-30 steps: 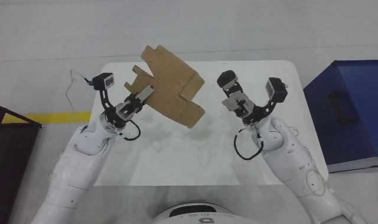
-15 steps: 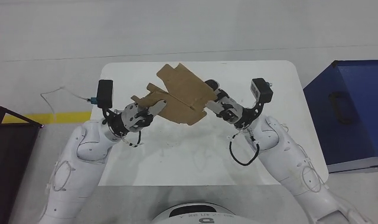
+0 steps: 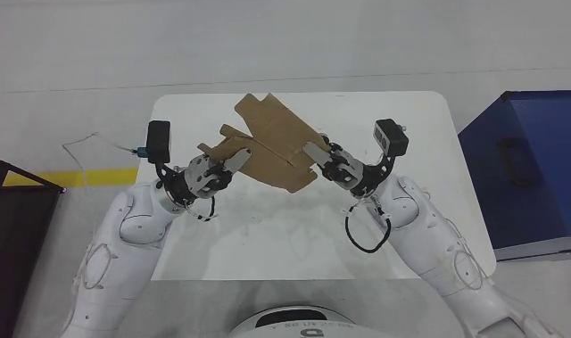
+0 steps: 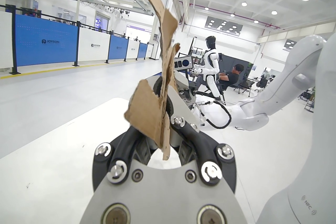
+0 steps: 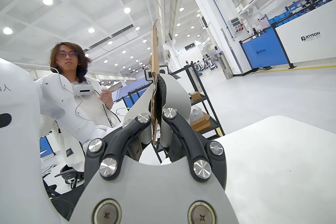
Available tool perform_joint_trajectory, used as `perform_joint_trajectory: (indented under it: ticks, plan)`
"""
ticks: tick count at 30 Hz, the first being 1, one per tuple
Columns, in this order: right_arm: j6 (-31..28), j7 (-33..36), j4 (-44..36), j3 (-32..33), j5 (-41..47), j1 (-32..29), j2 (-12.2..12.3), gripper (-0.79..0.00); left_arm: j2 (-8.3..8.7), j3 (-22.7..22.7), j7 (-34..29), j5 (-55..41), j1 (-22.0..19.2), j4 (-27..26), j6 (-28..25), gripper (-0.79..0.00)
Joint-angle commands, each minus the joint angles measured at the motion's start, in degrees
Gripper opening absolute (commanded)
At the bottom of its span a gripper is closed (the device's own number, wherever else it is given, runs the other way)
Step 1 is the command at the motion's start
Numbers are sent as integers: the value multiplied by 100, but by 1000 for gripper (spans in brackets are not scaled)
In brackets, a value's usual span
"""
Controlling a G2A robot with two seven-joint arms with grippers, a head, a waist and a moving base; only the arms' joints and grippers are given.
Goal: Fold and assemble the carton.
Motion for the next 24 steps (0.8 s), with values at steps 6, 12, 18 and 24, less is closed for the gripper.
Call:
perform_joint_trajectory:
  ticks: [6, 12, 18, 24]
  plan:
    - [0, 129, -72, -57, 201, 12, 16, -566, 4, 18, -92, -432, -49, 112, 197, -785]
    - [0, 194, -51, -41, 245, 20, 29, -539, 17, -25, -221, -682, -97, 112, 262, -785]
    - [0, 219, -36, -21, 245, 7, 36, -554, 22, -24, -309, -842, -106, 110, 293, -785]
    - [0, 246, 71, -13, 245, 33, 32, -591, 26, -19, -384, -893, -111, 77, 227, -785]
